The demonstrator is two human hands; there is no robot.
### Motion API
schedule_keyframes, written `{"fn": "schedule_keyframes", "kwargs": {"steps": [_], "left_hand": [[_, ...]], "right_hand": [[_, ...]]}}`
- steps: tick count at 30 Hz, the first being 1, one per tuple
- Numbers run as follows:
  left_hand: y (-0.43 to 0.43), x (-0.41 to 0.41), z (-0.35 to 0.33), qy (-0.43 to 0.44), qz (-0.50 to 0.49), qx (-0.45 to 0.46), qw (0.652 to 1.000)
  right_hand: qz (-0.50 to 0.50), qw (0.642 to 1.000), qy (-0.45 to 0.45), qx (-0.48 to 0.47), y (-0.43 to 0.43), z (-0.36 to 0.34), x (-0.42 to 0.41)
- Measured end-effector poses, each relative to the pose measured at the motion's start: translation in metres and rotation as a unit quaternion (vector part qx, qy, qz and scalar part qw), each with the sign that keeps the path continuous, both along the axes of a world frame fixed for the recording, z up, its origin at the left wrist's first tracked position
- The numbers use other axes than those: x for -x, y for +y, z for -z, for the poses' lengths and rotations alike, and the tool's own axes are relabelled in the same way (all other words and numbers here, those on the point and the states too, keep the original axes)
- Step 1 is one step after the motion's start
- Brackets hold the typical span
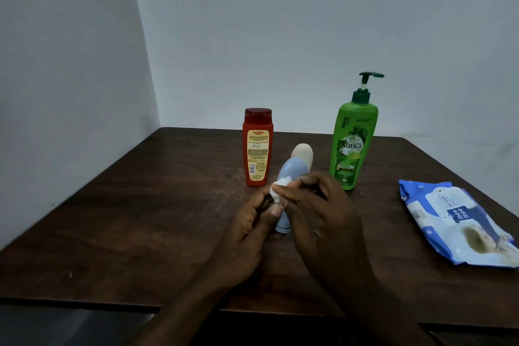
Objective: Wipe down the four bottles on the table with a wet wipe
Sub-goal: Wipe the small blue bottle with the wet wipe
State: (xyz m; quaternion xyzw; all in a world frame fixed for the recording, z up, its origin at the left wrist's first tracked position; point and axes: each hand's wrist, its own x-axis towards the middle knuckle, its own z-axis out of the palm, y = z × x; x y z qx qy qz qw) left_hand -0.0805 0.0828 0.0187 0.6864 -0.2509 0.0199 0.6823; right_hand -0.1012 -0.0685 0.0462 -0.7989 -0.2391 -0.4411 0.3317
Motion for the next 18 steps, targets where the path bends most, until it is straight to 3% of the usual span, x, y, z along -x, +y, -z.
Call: {"fn": "schedule_keyframes", "kwargs": {"steps": [8,18], "left_hand": [[0.002,-0.008,0.005,-0.003,-0.022,0.04,0.999],[0.001,-0.008,0.004,0.034,0.008,0.088,0.996]], "right_hand": [[0.029,0.999,0.027,-0.018,0.004,-0.02,-0.021],[-0.001,0.987,0.077,-0.141,-0.009,-0.038,-0.042]]}}
